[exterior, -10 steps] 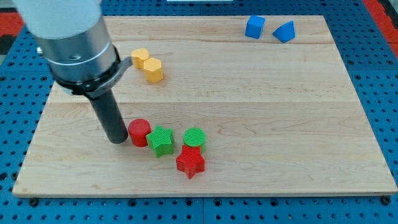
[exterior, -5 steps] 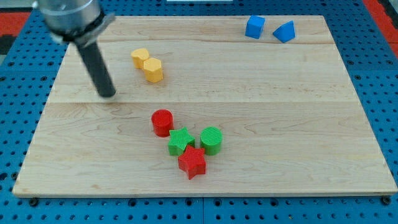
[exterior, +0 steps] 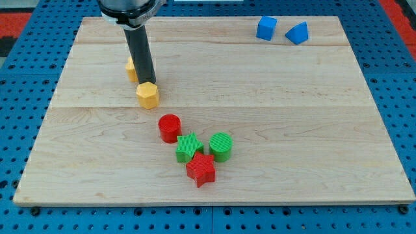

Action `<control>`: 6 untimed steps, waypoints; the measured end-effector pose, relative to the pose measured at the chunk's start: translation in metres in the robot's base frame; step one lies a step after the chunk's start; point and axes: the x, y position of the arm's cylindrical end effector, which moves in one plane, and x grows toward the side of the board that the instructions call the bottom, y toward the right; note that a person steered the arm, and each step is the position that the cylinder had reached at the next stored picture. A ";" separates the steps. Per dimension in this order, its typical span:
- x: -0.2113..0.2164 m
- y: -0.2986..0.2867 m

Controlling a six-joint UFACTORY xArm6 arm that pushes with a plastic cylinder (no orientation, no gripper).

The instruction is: Move the yellow hexagon closer to the red circle

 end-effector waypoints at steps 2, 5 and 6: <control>-0.016 -0.008; 0.114 0.011; 0.068 -0.044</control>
